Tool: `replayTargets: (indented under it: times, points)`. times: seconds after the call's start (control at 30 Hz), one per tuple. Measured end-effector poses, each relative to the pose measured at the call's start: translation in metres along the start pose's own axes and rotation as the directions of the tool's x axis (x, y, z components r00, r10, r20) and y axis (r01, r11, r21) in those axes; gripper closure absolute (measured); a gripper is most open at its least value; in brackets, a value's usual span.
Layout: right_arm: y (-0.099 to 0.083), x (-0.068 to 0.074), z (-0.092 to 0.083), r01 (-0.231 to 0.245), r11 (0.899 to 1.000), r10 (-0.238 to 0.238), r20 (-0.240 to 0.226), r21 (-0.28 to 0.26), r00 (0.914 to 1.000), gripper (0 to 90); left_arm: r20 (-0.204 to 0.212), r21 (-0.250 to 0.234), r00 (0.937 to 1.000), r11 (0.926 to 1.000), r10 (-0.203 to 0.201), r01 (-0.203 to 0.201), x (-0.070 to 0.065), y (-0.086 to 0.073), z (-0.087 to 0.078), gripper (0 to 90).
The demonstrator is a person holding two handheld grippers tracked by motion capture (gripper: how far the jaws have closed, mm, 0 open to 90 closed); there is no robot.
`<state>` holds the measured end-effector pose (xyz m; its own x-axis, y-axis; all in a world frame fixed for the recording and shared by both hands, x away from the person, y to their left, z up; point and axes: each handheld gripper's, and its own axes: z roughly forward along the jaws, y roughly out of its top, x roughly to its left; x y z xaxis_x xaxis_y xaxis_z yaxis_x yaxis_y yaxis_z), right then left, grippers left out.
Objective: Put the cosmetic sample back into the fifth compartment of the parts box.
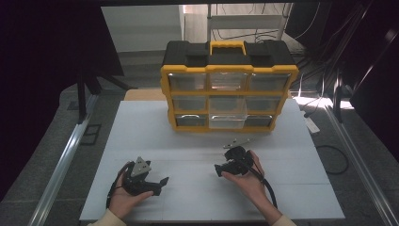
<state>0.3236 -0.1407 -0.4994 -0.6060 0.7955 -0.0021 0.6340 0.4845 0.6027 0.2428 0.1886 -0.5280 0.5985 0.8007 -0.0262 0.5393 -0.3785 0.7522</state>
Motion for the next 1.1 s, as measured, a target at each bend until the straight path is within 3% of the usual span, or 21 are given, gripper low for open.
replayTargets:
  times: [0.6, 1.1]
  points:
    - [0.001, 0.003, 0.016, 0.008, 0.999, -0.01, 0.054, 0.04, 0.9985, 16.7, -0.001, -0.001, 1.0, 1.0, 0.005, -0.005, -0.001, 0.0, 0.0, 7.9]
    - [-0.002, 0.007, 0.021, 0.009, 0.999, -0.012, 0.056, 0.052, 0.9983, 32.8, -0.002, -0.004, 1.0, 1.0, 0.007, -0.007, -0.001, 0.0, -0.001, 7.9]
